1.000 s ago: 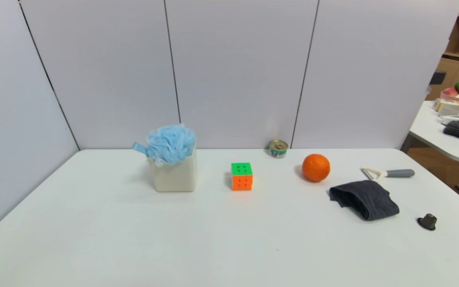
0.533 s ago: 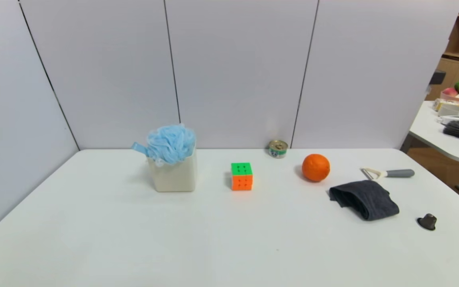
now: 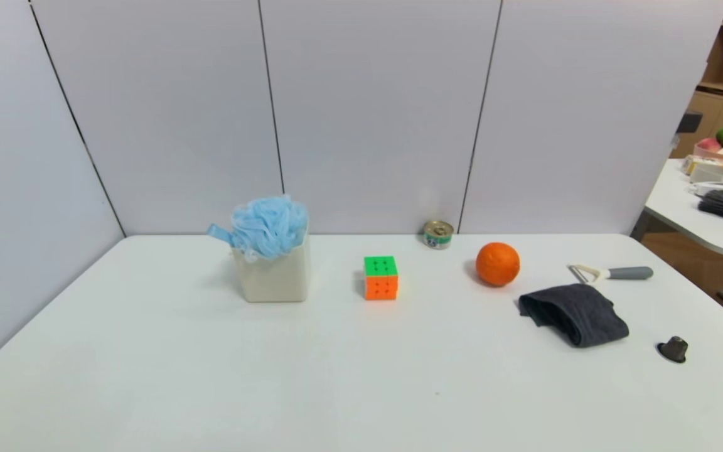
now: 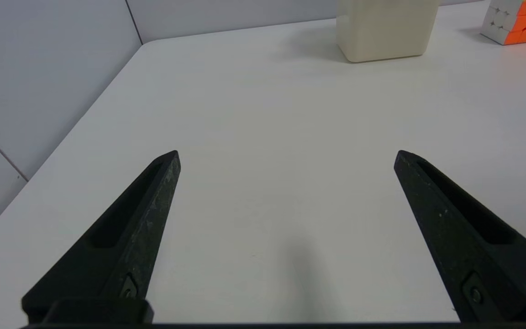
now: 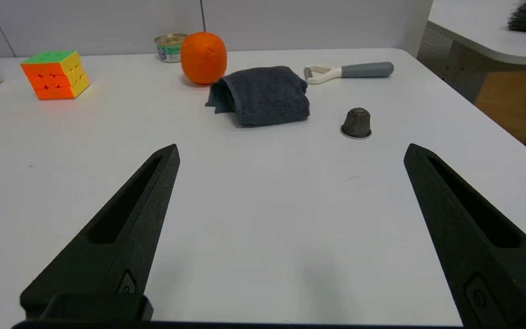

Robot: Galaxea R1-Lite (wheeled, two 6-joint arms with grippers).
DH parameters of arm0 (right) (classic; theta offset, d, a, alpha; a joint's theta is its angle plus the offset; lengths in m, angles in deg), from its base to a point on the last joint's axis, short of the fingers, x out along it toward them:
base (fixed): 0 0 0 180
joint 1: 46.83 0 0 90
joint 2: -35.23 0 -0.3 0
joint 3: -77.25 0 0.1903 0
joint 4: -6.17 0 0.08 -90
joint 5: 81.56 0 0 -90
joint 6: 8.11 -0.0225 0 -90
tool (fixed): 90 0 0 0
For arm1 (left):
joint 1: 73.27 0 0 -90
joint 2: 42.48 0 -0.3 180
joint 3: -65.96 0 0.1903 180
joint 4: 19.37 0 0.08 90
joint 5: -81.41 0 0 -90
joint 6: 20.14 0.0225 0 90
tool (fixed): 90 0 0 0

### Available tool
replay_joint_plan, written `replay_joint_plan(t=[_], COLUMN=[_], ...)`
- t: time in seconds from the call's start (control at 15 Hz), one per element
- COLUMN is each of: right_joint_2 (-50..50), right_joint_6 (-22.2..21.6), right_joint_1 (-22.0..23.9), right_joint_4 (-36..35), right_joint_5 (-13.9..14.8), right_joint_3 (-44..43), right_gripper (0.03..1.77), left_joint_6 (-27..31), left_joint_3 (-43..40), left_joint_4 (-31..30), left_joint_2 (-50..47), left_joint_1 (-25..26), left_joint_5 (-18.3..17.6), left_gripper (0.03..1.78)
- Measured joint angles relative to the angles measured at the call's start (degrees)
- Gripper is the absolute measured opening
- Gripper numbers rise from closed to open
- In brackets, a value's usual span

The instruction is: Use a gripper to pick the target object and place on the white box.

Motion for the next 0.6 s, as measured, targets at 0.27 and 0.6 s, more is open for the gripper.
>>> replay_joint_plan(t=[0.27, 0.6], right_joint_2=[0.00, 0.00], right_joint_6=[-0.02, 0.00], right_joint_1=[0.00, -0.02], right_joint_4=[0.02, 0.02], right_joint_5=[0.04, 0.06], right_joint_3=[0.00, 0.00], right_gripper=[1.70, 1.70], left_joint_6=[-4.79, -5.95], left_joint_3=[0.00, 0.00], left_joint_4=[-0.24, -0.26], left_joint_2=[0.00, 0.00], left_joint_1=[-0.02, 0.00], left_joint_5=[0.66, 1.95], left_gripper=[1.69, 1.69])
